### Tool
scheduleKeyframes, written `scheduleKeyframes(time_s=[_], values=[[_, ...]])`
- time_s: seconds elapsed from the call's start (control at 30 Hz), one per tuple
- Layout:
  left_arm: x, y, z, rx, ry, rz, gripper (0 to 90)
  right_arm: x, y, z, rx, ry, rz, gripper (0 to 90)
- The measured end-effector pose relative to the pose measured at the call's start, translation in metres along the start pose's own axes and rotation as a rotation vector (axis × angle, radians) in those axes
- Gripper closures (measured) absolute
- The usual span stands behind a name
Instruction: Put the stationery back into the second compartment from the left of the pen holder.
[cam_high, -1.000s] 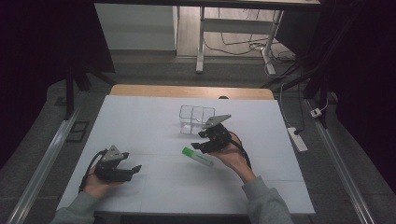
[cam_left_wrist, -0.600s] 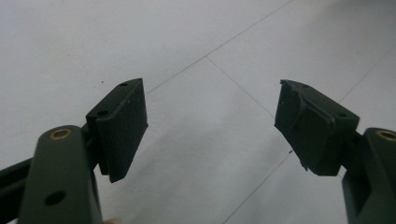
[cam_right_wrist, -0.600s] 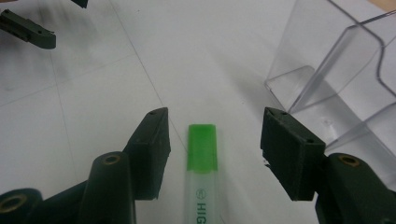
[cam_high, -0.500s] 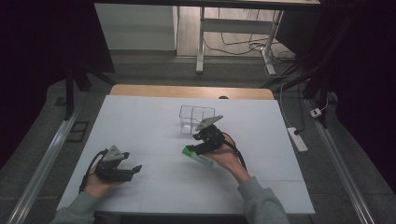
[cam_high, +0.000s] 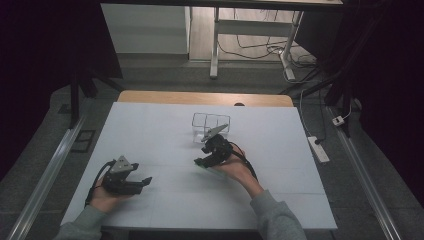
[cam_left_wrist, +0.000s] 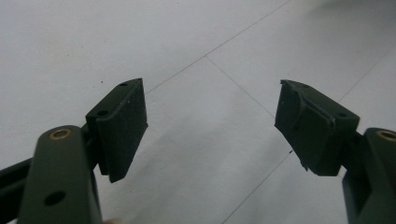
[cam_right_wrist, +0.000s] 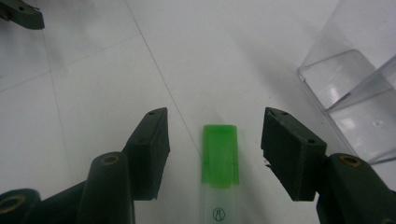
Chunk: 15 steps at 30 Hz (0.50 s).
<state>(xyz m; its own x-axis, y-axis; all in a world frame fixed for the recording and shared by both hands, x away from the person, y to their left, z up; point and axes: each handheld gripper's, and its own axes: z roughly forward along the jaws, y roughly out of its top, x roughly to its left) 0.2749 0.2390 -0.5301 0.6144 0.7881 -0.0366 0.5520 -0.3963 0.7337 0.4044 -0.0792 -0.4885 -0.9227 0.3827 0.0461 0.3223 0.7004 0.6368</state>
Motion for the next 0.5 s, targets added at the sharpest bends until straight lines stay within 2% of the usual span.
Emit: scheduleKeyframes(time_s=[0.2, 0.4, 0.5], values=[[0.0, 0.0, 0.0, -0.001, -0.002, 0.001, 25.0, 0.0, 0.002, 0.01, 0.048, -0.015, -0.013, 40.1], [-0.001, 0.0, 0.0, 0.001, -0.003, 0.003, 25.0, -0.001, 0.0, 0.013, 0.098, -0.03, -0.005, 39.7], [0.0, 0.0, 0.001, 0.003, -0.003, 0.004, 25.0, 0.0, 0.0, 0.017, 0.143, -0.034, -0.011, 39.7]])
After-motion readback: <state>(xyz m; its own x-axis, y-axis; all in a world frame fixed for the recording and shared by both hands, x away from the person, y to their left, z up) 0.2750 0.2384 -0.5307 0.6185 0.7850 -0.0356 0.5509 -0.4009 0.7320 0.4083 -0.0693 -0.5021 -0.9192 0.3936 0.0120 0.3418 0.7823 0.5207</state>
